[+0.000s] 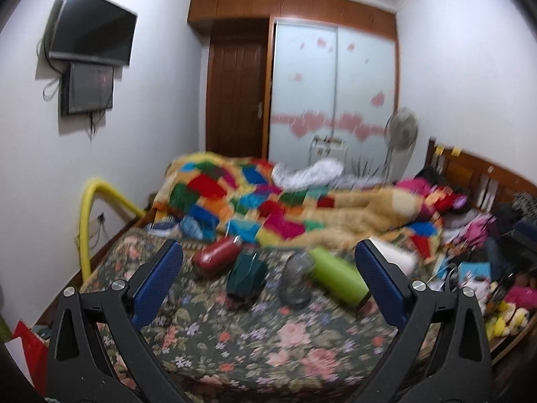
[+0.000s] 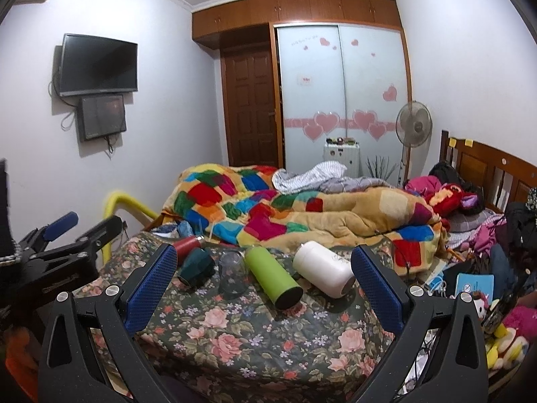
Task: Flip cup upright
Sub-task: 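Reach the left tool to the dark teal mug lying on its side and grasp it, then lift the teal mug with the left tool and carry it toward the right tool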
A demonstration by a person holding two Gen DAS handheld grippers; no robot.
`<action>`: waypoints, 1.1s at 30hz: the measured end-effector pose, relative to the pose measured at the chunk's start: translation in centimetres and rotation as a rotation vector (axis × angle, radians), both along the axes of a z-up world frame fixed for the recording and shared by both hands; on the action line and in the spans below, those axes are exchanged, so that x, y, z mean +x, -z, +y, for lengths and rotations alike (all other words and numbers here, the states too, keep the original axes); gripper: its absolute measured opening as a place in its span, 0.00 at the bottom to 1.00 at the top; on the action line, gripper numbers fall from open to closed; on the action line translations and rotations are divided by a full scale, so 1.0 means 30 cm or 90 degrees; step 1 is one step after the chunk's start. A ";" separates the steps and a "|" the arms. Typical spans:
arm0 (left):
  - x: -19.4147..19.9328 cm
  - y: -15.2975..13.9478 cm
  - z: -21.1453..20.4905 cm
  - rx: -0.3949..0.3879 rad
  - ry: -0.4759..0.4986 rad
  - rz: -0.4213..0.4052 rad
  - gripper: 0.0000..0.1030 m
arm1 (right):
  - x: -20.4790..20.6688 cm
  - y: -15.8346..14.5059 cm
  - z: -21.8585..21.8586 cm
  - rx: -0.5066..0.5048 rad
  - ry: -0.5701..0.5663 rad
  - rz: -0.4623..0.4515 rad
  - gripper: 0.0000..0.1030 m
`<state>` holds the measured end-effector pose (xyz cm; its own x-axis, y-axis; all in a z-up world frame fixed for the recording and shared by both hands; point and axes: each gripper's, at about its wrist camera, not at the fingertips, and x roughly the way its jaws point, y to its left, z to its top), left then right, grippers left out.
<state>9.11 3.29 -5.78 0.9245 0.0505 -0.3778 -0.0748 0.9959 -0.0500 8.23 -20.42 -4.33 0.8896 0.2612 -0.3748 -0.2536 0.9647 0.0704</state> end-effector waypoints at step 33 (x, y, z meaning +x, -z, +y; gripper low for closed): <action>0.827 0.704 0.149 0.018 0.075 0.343 0.69 | 0.361 0.264 0.044 -0.066 0.030 0.186 1.00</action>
<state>33.92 7.76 -26.90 0.6010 -0.0244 -0.7988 0.0290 0.9995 -0.0087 19.07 -19.10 -12.25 0.7503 0.1689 -0.6392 -0.1921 0.9808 0.0336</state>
